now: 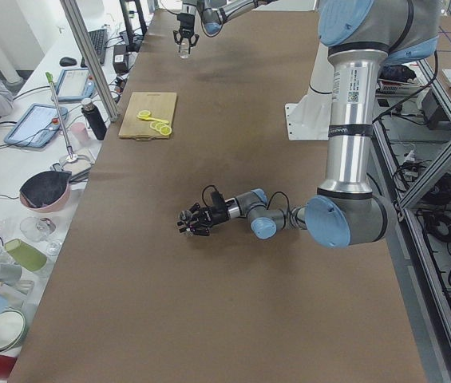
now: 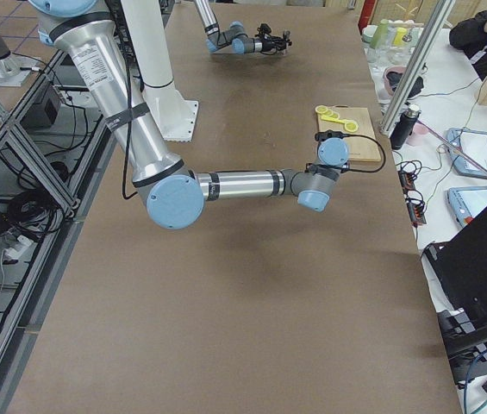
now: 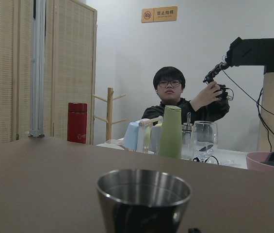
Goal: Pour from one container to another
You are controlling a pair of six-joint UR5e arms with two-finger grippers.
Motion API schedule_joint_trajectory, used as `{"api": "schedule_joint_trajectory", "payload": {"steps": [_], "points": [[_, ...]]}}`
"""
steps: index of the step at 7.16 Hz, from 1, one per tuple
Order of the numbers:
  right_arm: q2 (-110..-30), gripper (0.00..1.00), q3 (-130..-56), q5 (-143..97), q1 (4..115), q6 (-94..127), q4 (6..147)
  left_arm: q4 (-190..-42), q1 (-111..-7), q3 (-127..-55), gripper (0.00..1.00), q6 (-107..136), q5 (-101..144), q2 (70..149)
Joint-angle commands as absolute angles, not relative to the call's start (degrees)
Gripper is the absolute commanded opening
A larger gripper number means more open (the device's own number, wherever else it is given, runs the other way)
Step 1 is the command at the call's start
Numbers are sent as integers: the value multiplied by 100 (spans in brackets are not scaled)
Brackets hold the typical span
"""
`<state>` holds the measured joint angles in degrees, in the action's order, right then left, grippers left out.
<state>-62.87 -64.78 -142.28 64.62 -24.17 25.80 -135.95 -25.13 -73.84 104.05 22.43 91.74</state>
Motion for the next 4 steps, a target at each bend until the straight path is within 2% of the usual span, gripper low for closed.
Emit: {"api": "schedule_joint_trajectory", "payload": {"steps": [1, 2, 4], "points": [[-6293, 0, -6478, -14203, 6390, -2417, 2584, -13579, -2505, -7400, 0, 10354, 2241, 9220], [-6284, 0, -6478, -14203, 6372, -2417, 2584, -13579, -2505, -7627, 0, 10240, 2241, 9220], [-6275, 0, -6477, -14194, 6346, -2417, 2584, -13588, -2514, -8696, 0, 9006, 2267, 9350]]}}
